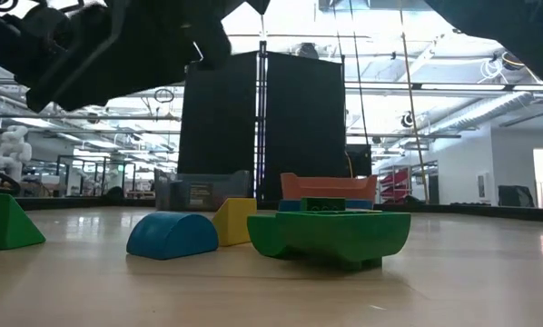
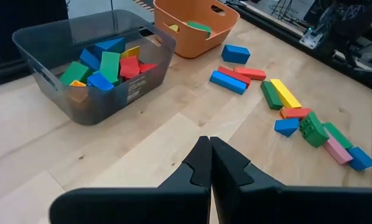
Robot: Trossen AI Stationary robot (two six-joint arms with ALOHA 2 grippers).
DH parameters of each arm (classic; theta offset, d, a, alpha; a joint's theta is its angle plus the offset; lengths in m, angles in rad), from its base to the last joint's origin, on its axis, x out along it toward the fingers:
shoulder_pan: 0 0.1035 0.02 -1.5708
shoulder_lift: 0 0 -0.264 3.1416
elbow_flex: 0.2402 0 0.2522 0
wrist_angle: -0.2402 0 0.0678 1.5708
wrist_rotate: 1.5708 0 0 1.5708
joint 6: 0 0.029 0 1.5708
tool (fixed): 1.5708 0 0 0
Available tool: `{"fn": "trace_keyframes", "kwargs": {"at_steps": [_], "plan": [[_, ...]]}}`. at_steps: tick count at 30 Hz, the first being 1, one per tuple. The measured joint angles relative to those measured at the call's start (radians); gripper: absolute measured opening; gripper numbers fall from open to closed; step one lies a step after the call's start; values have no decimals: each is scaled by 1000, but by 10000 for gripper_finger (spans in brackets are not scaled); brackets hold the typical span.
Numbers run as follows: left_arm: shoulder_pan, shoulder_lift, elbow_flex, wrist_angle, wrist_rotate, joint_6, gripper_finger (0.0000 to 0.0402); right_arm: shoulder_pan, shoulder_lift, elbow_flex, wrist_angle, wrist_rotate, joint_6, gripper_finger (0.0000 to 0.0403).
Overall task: Sort blocks by size
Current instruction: Put the small green block into the black bin
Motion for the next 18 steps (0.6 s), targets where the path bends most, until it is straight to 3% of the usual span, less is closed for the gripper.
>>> {"fn": "trace_keyframes", "kwargs": {"at_steps": [10, 18], "plan": [[0, 4, 0, -18, 16, -41, 0, 38, 81, 0, 76, -35, -164, 254], [-1, 25, 0, -13, 51, -69, 0, 44, 137, 0, 146, -37, -191, 254]]}}
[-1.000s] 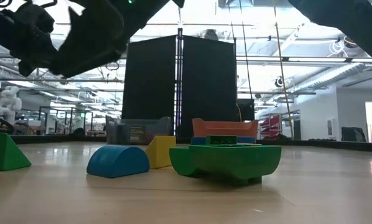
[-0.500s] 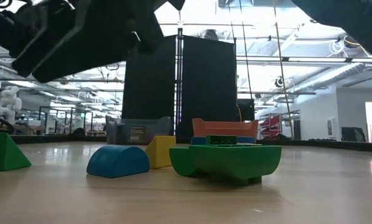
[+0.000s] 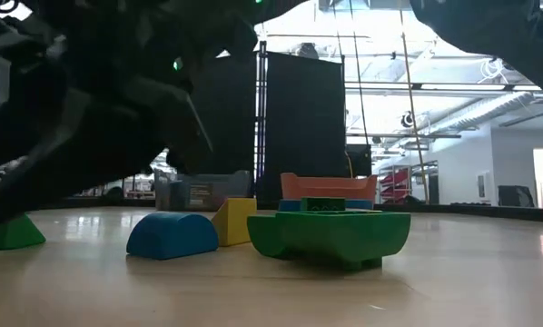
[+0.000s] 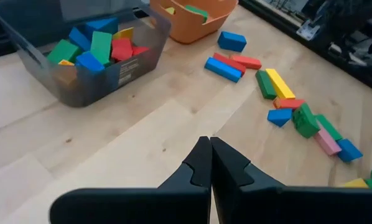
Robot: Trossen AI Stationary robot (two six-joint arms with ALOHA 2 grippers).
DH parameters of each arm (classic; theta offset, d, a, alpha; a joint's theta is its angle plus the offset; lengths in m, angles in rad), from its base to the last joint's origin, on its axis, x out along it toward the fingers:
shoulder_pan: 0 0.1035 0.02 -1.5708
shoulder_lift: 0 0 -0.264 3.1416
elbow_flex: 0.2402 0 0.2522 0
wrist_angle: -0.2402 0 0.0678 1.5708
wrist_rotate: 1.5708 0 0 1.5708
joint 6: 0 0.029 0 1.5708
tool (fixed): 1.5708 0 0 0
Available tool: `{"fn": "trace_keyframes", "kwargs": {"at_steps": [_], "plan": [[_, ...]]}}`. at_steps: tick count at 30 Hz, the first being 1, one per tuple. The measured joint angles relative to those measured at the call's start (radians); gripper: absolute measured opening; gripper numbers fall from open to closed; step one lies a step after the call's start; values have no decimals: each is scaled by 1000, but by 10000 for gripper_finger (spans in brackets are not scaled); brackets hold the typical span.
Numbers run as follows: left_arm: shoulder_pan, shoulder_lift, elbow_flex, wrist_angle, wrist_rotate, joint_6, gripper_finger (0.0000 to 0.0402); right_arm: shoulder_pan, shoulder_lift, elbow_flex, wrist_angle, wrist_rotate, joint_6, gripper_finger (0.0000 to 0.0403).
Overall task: Sort blocks by size
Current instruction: Put the small green block into the black bin
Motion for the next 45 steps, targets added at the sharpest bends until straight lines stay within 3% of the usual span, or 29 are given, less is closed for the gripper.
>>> {"fn": "trace_keyframes", "kwargs": {"at_steps": [15, 25, 32, 37, 45], "plan": [[1, 3, 0, -2, 16, 0, 0, -4, 62, 5, 48, -16, -49, 244], [1, 8, 0, -2, 28, 0, 0, -3, 74, 5, -1, -37, 39, 112], [1, 8, 0, 2, 52, -29, 0, -2, 70, 3, 2, -21, 188, 31], [1, 9, 0, 3, 69, -51, 0, -11, 43, -1, -15, -16, 296, 16], [1, 14, 0, 7, 74, -52, 0, -63, -28, -5, -73, 96, 343, 9]]}}
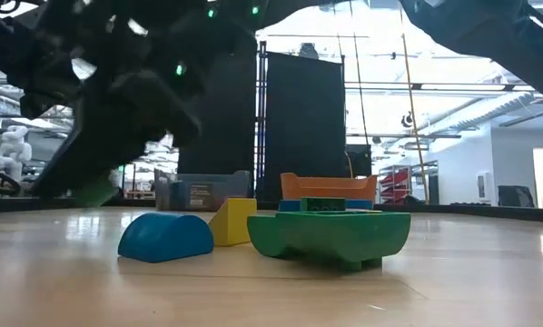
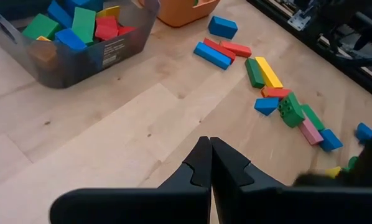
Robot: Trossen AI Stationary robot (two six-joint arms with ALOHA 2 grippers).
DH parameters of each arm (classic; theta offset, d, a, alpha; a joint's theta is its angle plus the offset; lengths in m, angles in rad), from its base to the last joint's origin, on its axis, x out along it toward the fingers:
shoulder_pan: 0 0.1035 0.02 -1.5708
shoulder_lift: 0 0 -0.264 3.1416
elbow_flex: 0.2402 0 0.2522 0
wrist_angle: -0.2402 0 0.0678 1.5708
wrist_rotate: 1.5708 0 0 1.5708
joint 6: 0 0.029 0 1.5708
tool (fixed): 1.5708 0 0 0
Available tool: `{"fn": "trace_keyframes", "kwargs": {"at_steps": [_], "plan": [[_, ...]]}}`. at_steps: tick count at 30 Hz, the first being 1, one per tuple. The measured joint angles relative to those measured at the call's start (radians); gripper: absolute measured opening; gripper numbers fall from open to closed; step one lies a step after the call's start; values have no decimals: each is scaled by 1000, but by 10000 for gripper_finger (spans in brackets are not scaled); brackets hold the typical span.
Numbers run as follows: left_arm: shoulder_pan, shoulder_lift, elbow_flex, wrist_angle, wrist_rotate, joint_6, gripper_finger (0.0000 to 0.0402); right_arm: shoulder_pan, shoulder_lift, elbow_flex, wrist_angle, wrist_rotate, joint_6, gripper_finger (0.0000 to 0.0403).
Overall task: Sort blocks by size
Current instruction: Put the small green block into the black bin, then put the small blue block into the black bin
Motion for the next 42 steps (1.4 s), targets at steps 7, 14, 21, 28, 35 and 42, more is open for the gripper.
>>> {"fn": "trace_keyframes", "kwargs": {"at_steps": [7, 14, 21, 28, 35, 42], "plan": [[0, 1, 0, -1, 0, 0, 0, -116, -95, 3, -60, 84, -15, 4], [0, 11, 0, -3, -1, 1, 0, -288, -145, 4, 7, 146, -11, 3], [0, 21, 0, -6, -5, 1, 0, -464, -145, 3, 99, 147, 247, 3], [0, 21, 0, -8, -22, 1, 0, -571, -145, 5, 101, 141, 461, 46], [0, 21, 0, -8, -26, 2, 0, -578, -145, 5, 99, 136, 446, 129], [0, 21, 0, -10, -27, 2, 0, -520, -218, 5, -49, -146, 444, 162]]}}
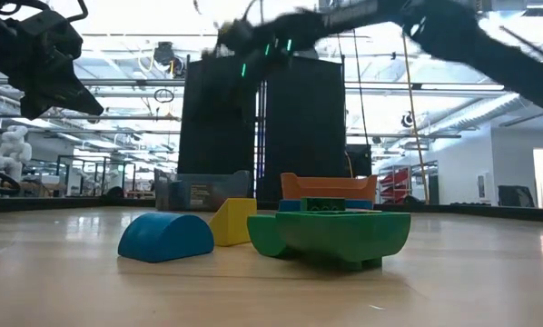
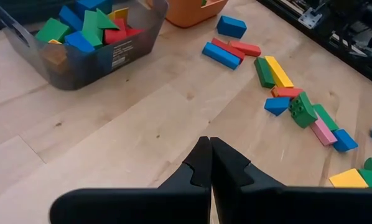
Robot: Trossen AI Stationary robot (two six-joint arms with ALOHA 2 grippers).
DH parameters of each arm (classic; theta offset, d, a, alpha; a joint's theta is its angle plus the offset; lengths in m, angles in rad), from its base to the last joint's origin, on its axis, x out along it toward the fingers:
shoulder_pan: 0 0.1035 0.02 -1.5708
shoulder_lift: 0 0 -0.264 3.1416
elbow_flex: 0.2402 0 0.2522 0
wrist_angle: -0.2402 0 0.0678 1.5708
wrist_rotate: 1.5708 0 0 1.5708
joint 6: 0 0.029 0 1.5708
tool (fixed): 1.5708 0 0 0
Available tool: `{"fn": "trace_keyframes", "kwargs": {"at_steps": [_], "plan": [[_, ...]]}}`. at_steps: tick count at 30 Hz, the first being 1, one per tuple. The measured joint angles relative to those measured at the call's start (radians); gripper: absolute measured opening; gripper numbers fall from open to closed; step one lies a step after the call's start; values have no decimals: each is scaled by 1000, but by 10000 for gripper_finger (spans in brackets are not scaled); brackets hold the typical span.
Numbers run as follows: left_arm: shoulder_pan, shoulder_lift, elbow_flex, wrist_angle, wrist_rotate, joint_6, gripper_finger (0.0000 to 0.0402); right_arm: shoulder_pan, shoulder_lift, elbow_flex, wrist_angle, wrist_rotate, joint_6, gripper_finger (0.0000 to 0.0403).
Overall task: Sort blocks by size
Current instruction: Put the small blue block into the black bin
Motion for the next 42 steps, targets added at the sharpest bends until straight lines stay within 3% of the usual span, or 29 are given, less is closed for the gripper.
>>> {"fn": "trace_keyframes", "kwargs": {"at_steps": [3, 9, 14, 23, 28, 31, 36, 38, 40, 42], "plan": [[0, 3, 0, -2, -10, 1, 0, 79, -61, 5, -143, -140, -10, 160], [0, 13, 0, 0, -31, -1, 0, 294, -51, -11, -532, -168, -165, 158], [0, 13, 0, 1, -31, -1, 0, 421, -58, -43, -636, -308, -194, 157], [0, 23, 0, -1, -4, -20, 0, 515, -74, -120, -845, -321, -215, 157], [0, 30, 0, -2, 29, -23, 0, 514, -291, -255, -907, -315, -122, 157], [0, 37, 0, -2, 30, -19, 0, 505, -534, -364, -849, -178, 30, 157], [0, 53, 0, 0, -4, 4, 0, 558, -999, -663, -535, 392, 379, 157], [0, 58, 0, 0, -22, 7, 0, 587, -1159, -830, -384, 565, 450, 157], [0, 63, 0, 1, -29, 7, 0, 609, -1282, -1006, -216, 630, 498, 157], [0, 65, 0, 1, -26, 3, 0, 632, -1360, -1178, -4, 619, 534, 157]]}}
